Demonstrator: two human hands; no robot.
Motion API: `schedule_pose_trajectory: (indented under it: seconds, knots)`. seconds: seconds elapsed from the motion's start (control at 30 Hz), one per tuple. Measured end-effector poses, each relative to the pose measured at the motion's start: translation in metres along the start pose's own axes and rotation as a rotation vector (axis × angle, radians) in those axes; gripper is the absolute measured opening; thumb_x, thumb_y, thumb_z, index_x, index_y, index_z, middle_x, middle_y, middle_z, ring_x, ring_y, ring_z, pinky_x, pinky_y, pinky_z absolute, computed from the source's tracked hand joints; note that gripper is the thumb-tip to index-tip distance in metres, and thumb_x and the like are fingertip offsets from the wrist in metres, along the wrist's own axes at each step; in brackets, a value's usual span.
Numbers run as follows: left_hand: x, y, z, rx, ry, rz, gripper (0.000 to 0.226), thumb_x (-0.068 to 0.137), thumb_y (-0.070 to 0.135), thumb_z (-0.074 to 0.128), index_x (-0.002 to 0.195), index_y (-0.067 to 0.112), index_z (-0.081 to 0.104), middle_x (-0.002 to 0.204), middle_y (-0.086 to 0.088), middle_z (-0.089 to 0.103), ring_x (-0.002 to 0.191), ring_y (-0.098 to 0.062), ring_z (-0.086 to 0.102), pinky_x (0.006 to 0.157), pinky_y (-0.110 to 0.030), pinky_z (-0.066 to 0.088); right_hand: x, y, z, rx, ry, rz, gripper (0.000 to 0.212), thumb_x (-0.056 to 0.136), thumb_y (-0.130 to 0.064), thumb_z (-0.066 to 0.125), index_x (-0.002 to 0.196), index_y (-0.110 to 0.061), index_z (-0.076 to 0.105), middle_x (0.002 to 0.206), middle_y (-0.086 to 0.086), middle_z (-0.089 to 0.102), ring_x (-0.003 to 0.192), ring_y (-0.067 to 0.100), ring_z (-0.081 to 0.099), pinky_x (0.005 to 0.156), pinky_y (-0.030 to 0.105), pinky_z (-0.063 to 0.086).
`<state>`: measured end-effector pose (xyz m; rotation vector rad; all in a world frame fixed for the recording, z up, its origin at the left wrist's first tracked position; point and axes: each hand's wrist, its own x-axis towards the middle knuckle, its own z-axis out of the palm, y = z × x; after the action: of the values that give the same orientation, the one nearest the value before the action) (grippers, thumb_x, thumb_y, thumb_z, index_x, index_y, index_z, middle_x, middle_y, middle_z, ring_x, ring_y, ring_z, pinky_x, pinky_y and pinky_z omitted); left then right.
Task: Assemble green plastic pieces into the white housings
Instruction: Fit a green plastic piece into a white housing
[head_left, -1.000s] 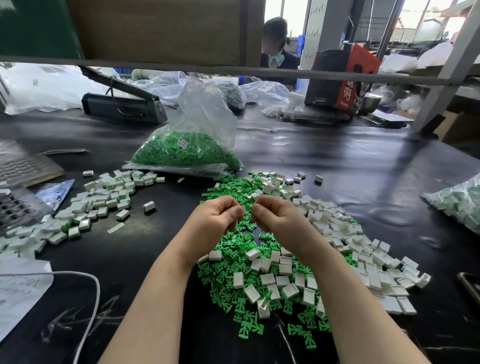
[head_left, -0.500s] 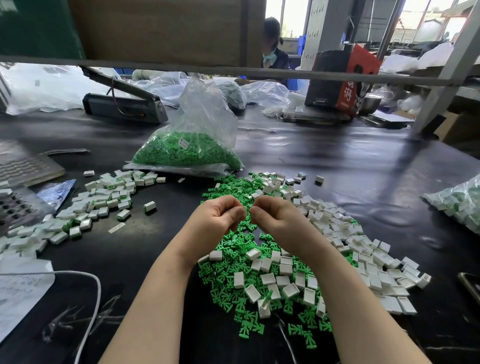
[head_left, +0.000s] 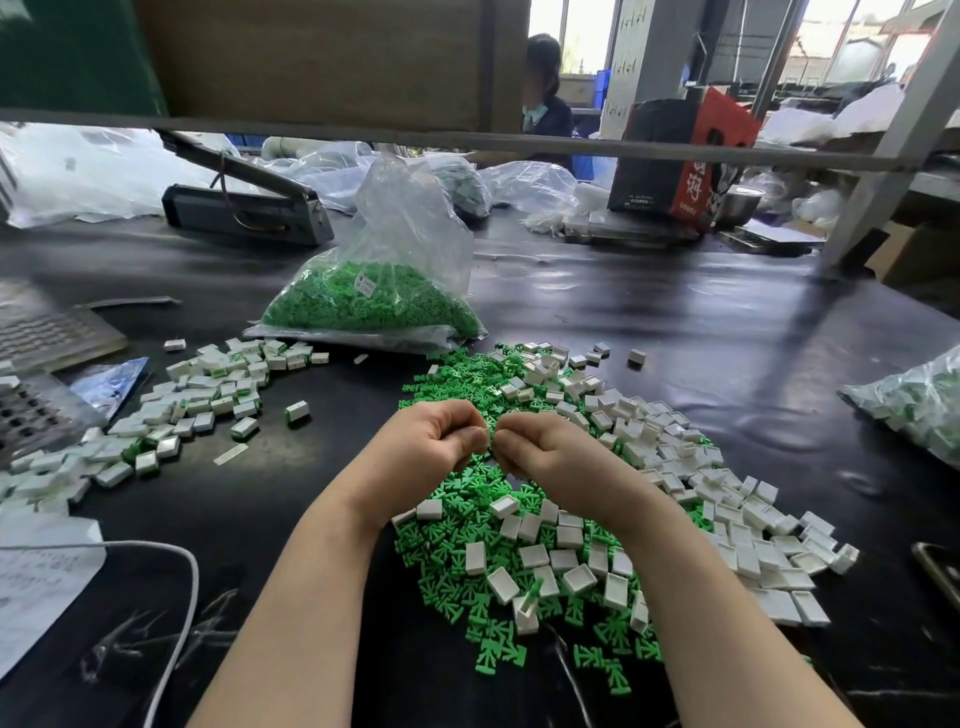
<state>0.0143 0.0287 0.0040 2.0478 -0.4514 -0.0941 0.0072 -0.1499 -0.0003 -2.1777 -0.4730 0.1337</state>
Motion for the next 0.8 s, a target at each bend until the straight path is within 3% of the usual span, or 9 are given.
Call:
schedule_pose_trajectory:
  seconds: [0.07, 0.27, 0.63, 0.8]
  knots:
    - [-0.0004, 0.0006, 0.0000, 0.033, -0.011, -0.005, 0.018, 0.095, 0.014, 0.059, 0.078, 0.016, 0.066, 0.054, 0.012, 0.048, 0.052, -0.004, 0.039, 0.052, -0.019, 0.033, -0.0011, -0.0005, 0.0000, -0.022, -0.021, -0.003, 0.033, 0.101, -0.021, 0.048, 0.069, -0.020, 0.051, 0.066, 0.003, 0.050, 0.056, 0.010, 0.039, 0.058, 0.031, 0.035]
    - [-0.0021, 0.0058, -0.0001, 0.054, -0.016, 0.020, 0.018, 0.094, 0.012, 0.059, 0.078, 0.016, 0.065, 0.059, 0.004, 0.048, 0.055, -0.009, 0.038, 0.053, -0.023, 0.033, -0.0035, -0.0006, -0.0037, 0.000, -0.021, -0.022, 0.030, 0.101, -0.020, 0.049, 0.072, -0.015, 0.054, 0.068, 0.005, 0.053, 0.062, 0.013, 0.044, 0.063, 0.033, 0.038]
    - [-0.0026, 0.0061, 0.0003, 0.091, 0.000, 0.050, 0.018, 0.094, 0.011, 0.059, 0.078, 0.018, 0.065, 0.051, 0.016, 0.048, 0.048, -0.003, 0.035, 0.049, -0.017, 0.030, -0.0032, -0.0007, -0.0054, -0.062, -0.014, -0.051, 0.034, 0.100, -0.019, 0.050, 0.066, -0.023, 0.051, 0.062, -0.005, 0.050, 0.056, 0.006, 0.041, 0.055, 0.020, 0.034]
    - [-0.0025, 0.0050, 0.0008, 0.138, -0.006, 0.063, 0.017, 0.094, 0.013, 0.060, 0.078, 0.019, 0.065, 0.050, 0.018, 0.049, 0.047, -0.002, 0.036, 0.048, -0.015, 0.029, -0.0028, -0.0006, -0.0048, -0.097, -0.028, -0.049, 0.034, 0.100, -0.018, 0.050, 0.066, -0.024, 0.049, 0.064, -0.003, 0.050, 0.056, 0.007, 0.040, 0.054, 0.021, 0.033]
